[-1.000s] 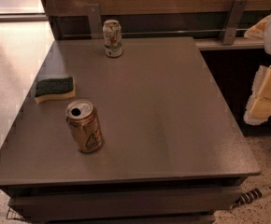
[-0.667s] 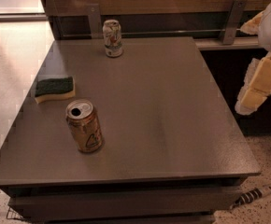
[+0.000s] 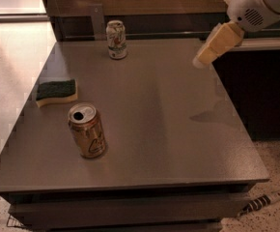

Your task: Pick 7up can

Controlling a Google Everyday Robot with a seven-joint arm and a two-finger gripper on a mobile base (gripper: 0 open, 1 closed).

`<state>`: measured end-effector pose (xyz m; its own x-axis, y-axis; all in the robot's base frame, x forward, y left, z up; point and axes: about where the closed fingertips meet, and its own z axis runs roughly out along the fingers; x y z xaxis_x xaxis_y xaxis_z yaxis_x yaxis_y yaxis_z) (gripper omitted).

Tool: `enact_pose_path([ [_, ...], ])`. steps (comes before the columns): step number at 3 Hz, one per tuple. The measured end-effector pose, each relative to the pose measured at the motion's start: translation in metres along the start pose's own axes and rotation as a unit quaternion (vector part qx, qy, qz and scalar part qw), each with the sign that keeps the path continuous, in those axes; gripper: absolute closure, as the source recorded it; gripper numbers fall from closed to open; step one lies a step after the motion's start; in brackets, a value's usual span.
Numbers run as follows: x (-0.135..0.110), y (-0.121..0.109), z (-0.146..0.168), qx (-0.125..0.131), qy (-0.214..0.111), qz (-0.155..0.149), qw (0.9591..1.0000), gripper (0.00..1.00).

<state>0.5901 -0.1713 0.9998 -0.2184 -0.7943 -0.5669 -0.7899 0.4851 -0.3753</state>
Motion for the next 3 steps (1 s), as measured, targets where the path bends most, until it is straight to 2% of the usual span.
enact_pose_path([
  [1,-0.04,-0.037,0.035,0.027,-0.112,0.039,0.9926,0.0],
  [2,-0.064,-0.048,0.06,0.027,-0.199,0.076,0.9766,0.0],
  [3,-0.068,-0.044,0.072,0.025,-0.245,0.11,0.963,0.0],
])
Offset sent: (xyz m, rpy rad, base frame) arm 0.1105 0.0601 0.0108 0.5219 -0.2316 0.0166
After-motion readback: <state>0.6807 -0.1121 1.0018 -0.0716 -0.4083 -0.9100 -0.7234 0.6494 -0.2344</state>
